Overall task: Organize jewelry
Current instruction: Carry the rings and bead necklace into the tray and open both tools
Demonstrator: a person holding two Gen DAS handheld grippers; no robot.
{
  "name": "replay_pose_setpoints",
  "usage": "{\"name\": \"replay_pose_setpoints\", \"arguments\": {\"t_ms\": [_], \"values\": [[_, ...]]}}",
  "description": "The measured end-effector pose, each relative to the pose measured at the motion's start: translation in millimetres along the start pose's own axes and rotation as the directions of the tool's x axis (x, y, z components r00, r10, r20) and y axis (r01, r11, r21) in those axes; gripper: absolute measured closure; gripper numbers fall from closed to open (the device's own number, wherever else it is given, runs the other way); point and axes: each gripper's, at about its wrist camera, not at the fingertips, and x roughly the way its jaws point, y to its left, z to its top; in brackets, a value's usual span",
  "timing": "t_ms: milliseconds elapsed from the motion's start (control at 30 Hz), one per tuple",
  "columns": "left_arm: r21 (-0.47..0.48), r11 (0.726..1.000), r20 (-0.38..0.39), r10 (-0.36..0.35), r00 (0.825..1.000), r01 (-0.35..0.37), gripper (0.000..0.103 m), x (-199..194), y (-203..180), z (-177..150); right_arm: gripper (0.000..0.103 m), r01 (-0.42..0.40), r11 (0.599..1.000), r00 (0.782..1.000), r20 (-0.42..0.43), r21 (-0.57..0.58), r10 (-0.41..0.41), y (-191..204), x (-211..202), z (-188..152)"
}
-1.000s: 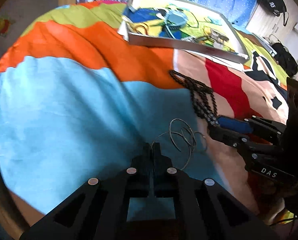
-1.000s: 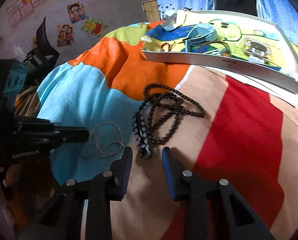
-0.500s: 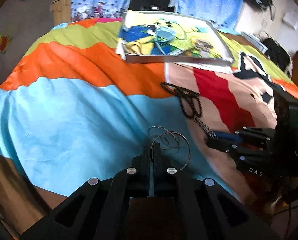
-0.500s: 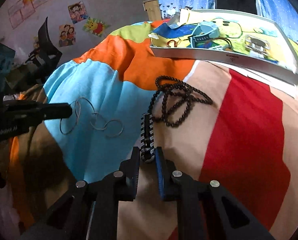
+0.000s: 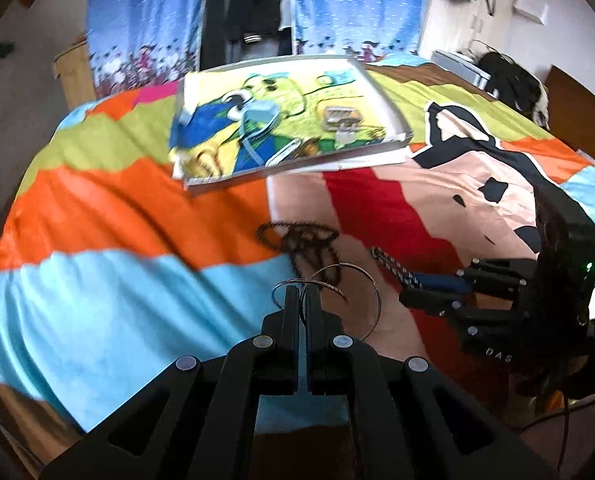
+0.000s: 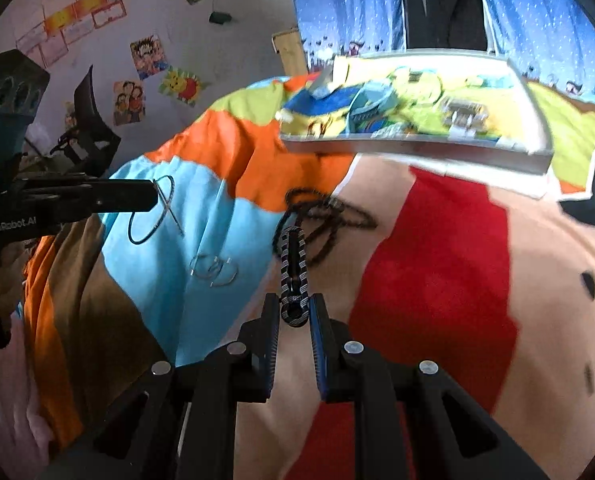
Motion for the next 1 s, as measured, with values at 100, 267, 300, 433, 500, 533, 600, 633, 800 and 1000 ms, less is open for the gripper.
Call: {"name": "replay_pose_setpoints", "arguments": {"t_ms": [100, 267, 300, 433, 500, 533, 600, 633, 800, 1000], "values": [[0.031, 1.000, 0.020, -0.006, 1.000, 0.005, 0.102, 4.4, -0.6, 25.5, 0.088, 0.021, 1.000, 0.999, 0.044, -0.021, -0.020, -9.8, -9.9, 19.1], [0.032, 0.999, 0.095, -0.006, 0.995, 0.003, 0.102, 16.1, 8.0, 83.3, 0.088, 0.077, 0.996, 0.990, 0.119, -0.042, -0.071, -36.8, -18.2, 61.8], [0.024, 1.000, 0.115, -0.004, 0.993, 0.001, 0.102, 20.0, 11.0, 98.3, 0.088, 0.091, 0.995, 0.987, 0.135, -0.044, -0.085, -44.0, -19.3, 73.3], [0.004, 1.000, 0.174, -0.001, 0.985, 0.000, 0.102, 42.8, 21.9, 153.1, 0.088, 0.154, 0.985, 0.975, 0.177, -0.077, -0.138, -69.2, -16.2, 114.1], [-0.007, 1.000, 0.196, -0.007, 0.981, 0.008, 0.102, 56.1, 28.0, 175.2, 0.088, 0.185, 0.979, 0.966, 0.197, -0.088, -0.165, -84.2, -10.7, 134.1], [-0.011, 1.000, 0.208, -0.011, 0.978, 0.014, 0.102, 67.0, 29.8, 189.1, 0.088, 0.200, 0.976, 0.962, 0.203, -0.081, -0.180, -94.4, -5.3, 145.0], [-0.017, 1.000, 0.219, -0.016, 0.976, 0.020, 0.102, 83.1, 32.5, 207.3, 0.088, 0.211, 0.976, 0.958, 0.208, -0.053, -0.196, -113.8, 3.2, 158.5], [-0.021, 0.999, 0.217, -0.021, 0.976, 0.026, 0.102, 93.4, 33.2, 215.6, 0.088, 0.215, 0.976, 0.957, 0.207, -0.037, -0.203, -122.6, 7.7, 163.7], [-0.064, 0.997, 0.175, -0.032, 0.984, 0.044, 0.102, 153.0, 39.5, 251.4, 0.088, 0.244, 0.967, 0.953, 0.167, 0.069, -0.252, -175.4, 40.2, 178.2], [-0.105, 0.993, 0.084, -0.040, 0.996, 0.048, 0.102, 214.0, 49.2, 262.4, 0.088, 0.273, 0.949, 0.952, 0.097, 0.156, -0.290, -218.4, 61.4, 169.7]]}}
